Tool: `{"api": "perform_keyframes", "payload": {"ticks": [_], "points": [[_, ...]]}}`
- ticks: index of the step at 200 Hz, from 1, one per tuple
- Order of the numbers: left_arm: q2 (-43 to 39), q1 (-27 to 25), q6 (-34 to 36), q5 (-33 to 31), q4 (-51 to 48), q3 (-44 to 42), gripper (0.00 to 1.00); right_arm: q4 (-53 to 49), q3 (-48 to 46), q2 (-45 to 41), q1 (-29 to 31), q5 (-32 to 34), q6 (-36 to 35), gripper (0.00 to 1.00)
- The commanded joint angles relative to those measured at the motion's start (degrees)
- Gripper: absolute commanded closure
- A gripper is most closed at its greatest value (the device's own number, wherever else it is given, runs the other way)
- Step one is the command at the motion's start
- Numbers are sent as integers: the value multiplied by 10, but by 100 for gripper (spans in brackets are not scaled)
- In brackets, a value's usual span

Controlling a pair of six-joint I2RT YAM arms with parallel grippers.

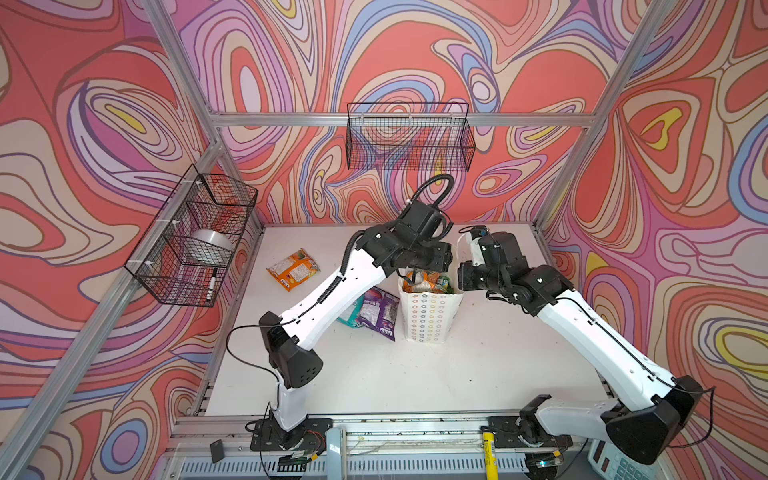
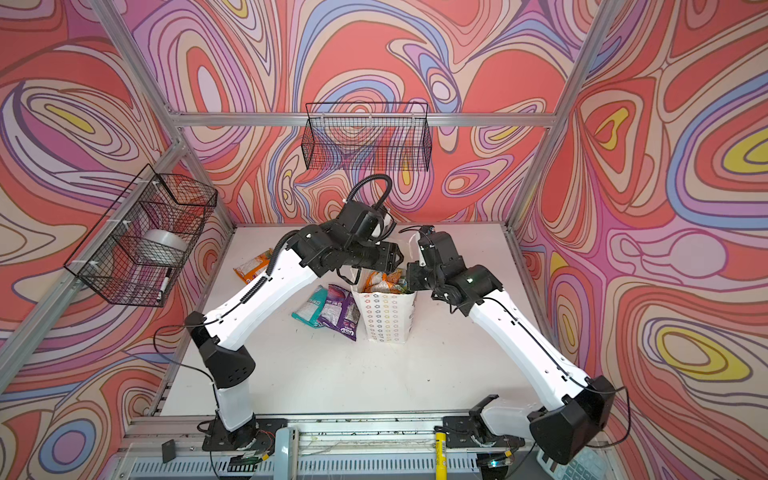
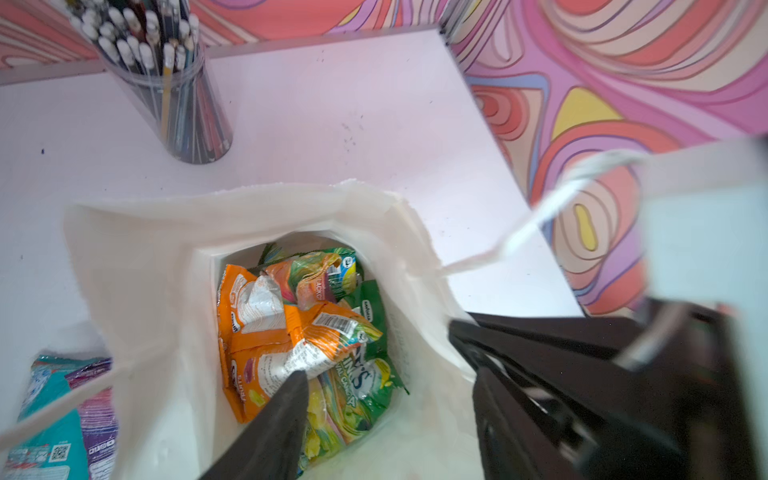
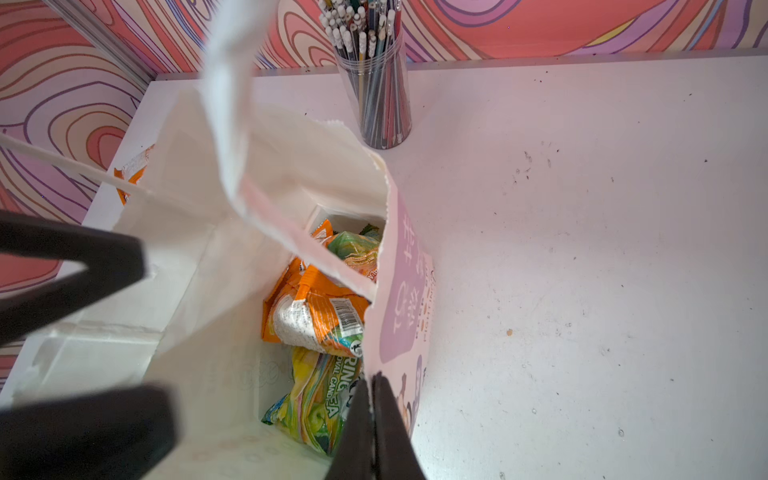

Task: Place the snacks into the paper bag
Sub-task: 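Raise the left gripper out of the paper bag toward the last orange bag, then lower the left gripper onto the remaining orange bag and grasp it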

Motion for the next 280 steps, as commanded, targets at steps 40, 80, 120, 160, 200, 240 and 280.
{"api": "perform_keyframes", "payload": {"ticks": [40, 80, 120, 160, 200, 240, 280], "points": [[-154, -3, 35, 73, 81, -63, 3, 24, 1, -12, 5, -1, -4, 100], [-258, -3, 38, 24, 104, -148, 0, 56, -8, -18, 5, 4, -10, 100], [-348, -2, 28, -138, 53, -225, 0, 92, -22, -19, 5, 11, -12, 100], [-408, 41, -34, -252, -26, -315, 0, 119, -44, -39, 5, 13, -28, 100], [-403, 185, -105, -154, -26, -434, 0, 152, -78, -67, 5, 8, -30, 100], [-317, 325, -141, -70, 54, -541, 0, 159, -103, -76, 5, 17, -30, 100], [-185, 418, -134, -79, 126, -529, 0, 164, -114, -89, 5, 32, -31, 100]]}}
